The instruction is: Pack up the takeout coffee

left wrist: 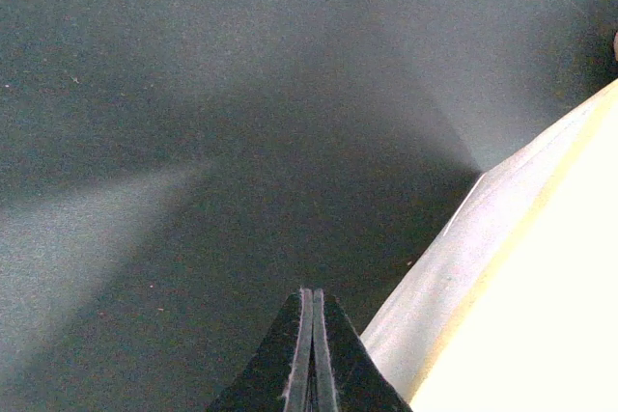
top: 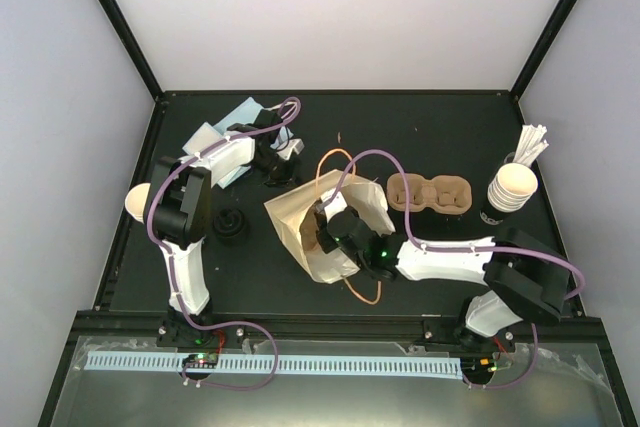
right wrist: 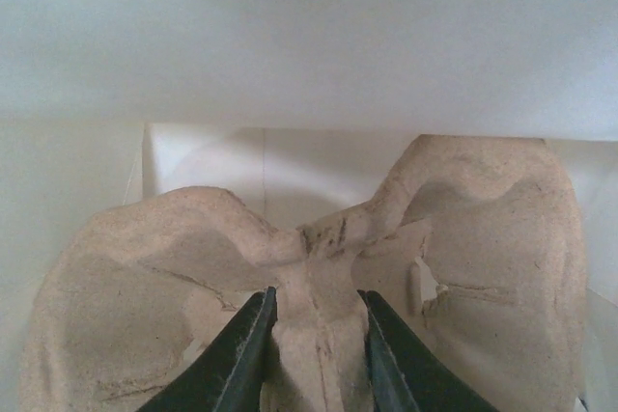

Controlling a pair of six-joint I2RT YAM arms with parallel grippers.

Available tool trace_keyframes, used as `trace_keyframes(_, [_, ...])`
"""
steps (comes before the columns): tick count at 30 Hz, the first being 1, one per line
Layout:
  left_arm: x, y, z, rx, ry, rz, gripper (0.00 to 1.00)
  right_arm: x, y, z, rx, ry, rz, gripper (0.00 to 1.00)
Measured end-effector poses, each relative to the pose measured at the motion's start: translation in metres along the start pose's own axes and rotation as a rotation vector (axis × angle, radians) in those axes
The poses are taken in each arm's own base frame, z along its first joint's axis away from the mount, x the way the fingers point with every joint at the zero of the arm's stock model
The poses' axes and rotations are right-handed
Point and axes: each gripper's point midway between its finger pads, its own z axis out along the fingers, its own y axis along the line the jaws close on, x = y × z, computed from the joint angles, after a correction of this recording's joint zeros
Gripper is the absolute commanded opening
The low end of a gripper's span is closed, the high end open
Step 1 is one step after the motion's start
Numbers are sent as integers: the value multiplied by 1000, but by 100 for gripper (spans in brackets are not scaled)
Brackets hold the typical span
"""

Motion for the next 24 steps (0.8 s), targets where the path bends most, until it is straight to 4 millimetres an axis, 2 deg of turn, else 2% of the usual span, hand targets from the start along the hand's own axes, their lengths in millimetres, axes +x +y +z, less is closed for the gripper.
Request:
trace_keyframes(3, [0,-1,0,5,1,1,1,0,2,4,-3,-10,4,29])
trace_keyframes(9, [1,-3,0,13,3,1,2,9,2,5,-4,25,-11,46])
trace_keyframes(17, [2,-5,1,17,9,5,2,19,3,-13,-52,113,-45,65])
trace_keyframes(24, [4,-6,2,18,16,4,2,15,9,-33,-130,135,-87,74])
